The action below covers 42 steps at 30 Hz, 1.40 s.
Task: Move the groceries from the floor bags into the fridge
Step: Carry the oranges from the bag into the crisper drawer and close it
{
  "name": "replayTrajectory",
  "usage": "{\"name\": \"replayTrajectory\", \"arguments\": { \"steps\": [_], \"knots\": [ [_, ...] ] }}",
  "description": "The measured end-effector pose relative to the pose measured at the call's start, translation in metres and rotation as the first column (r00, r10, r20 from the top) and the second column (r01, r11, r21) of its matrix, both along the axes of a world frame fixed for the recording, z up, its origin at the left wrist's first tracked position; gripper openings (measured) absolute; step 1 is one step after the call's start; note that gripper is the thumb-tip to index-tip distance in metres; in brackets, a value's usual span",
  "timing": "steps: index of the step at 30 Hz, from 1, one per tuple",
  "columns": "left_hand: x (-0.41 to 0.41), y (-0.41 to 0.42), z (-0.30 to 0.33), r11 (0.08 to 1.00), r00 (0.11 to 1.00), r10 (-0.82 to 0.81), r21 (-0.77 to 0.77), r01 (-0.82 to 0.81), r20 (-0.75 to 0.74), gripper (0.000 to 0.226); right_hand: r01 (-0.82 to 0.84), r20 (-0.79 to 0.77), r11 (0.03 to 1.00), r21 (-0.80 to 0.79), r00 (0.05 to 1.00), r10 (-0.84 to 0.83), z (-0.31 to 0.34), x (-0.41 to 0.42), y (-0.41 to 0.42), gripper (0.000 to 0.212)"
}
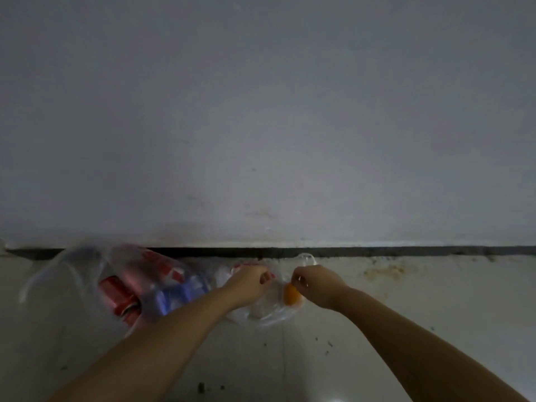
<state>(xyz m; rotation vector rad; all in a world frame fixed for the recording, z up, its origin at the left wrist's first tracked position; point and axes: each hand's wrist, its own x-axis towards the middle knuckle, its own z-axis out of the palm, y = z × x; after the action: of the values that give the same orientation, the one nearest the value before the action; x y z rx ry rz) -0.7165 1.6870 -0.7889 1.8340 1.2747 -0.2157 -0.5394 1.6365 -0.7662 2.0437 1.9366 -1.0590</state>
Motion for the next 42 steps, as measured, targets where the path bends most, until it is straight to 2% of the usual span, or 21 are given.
{"name": "replayTrajectory", "arguments": {
  "steps": [4,8,10,13,17,20,25,27,29,30,32,33,34,36,37,39,42],
  "knots": [
    [0.018,0.019,-0.111,0.998,0.999,-0.043,0.039,0.042,0.022,0.016,-0.111,0.054,0.992,0.065,0.993,0.107,-0.109,0.009,0.026,0.025],
    [0.034,0.018,-0.165,0.989,0.989,-0.145,0.038,0.146,-0.030,0.019,-0.334,0.121,0.943,-0.011,0.935,0.332,-0.158,0.006,0.031,0.041],
    [0.036,0.003,-0.158,0.984,0.985,-0.168,0.046,0.169,-0.033,0.022,-0.318,0.130,0.946,-0.067,0.937,0.324,-0.163,0.007,0.022,0.040],
    [0.039,-0.005,-0.155,0.958,0.959,-0.245,0.117,0.262,-0.143,0.026,-0.268,0.143,0.959,-0.091,0.950,0.279,-0.168,0.013,0.012,0.039],
    [0.030,-0.001,-0.193,0.840,0.824,-0.456,0.142,0.524,-0.337,0.039,-0.270,0.203,0.955,-0.118,0.935,0.290,-0.195,0.019,0.012,0.062],
    [0.019,-0.007,-0.223,0.876,0.829,-0.391,0.114,0.468,-0.399,0.052,-0.290,0.212,0.946,-0.142,0.925,0.316,-0.212,0.020,0.011,0.079],
    [0.018,-0.022,-0.243,0.839,0.817,-0.382,0.208,0.503,-0.432,0.073,-0.263,0.176,0.961,-0.087,0.945,0.274,-0.216,0.021,0.009,0.077],
    [0.020,-0.023,-0.245,0.862,0.825,-0.361,0.181,0.473,-0.436,0.074,-0.219,0.124,0.975,-0.039,0.967,0.222,-0.214,0.023,0.010,0.075],
    [0.027,-0.017,-0.238,0.872,0.823,-0.347,0.170,0.460,-0.450,0.067,-0.159,0.048,0.987,0.003,0.986,0.159,-0.205,0.023,0.013,0.074],
    [0.030,-0.012,-0.228,0.897,0.857,-0.353,0.124,0.424,-0.376,0.059,-0.134,0.013,0.991,0.022,0.991,0.134,-0.197,0.022,0.013,0.075],
    [0.036,-0.011,-0.197,0.862,0.870,-0.493,-0.122,0.492,0.020,0.043,-0.081,-0.038,0.995,0.062,0.996,0.084,-0.173,0.015,0.009,0.077],
    [0.036,-0.011,-0.189,0.828,0.840,-0.525,-0.147,0.542,0.138,0.040,-0.043,-0.062,0.996,0.074,0.997,0.048,-0.159,0.011,0.005,0.077],
    [0.033,-0.011,-0.168,0.826,0.830,-0.557,-0.089,0.556,0.020,0.040,-0.002,-0.086,0.997,0.079,0.996,0.009,-0.142,0.007,0.001,0.076],
    [0.019,-0.006,-0.126,0.897,0.869,-0.379,0.103,0.429,-0.319,0.041,0.066,-0.127,0.996,0.060,0.990,-0.058,-0.105,0.000,-0.006,0.076],
    [0.013,-0.005,-0.104,0.897,0.847,-0.348,0.120,0.425,-0.402,0.040,0.084,-0.141,0.996,0.041,0.987,-0.078,-0.084,-0.003,-0.010,0.075],
    [0.000,-0.007,-0.059,0.882,0.824,-0.372,0.115,0.457,-0.427,0.038,0.099,-0.159,0.995,0.020,0.983,-0.094,-0.040,-0.007,-0.017,0.072],
    [-0.010,-0.004,0.017,0.889,0.837,-0.358,0.122,0.441,-0.414,0.036,0.103,-0.161,0.995,0.015,0.982,-0.100,0.030,-0.014,-0.028,0.071]
  ]
}}
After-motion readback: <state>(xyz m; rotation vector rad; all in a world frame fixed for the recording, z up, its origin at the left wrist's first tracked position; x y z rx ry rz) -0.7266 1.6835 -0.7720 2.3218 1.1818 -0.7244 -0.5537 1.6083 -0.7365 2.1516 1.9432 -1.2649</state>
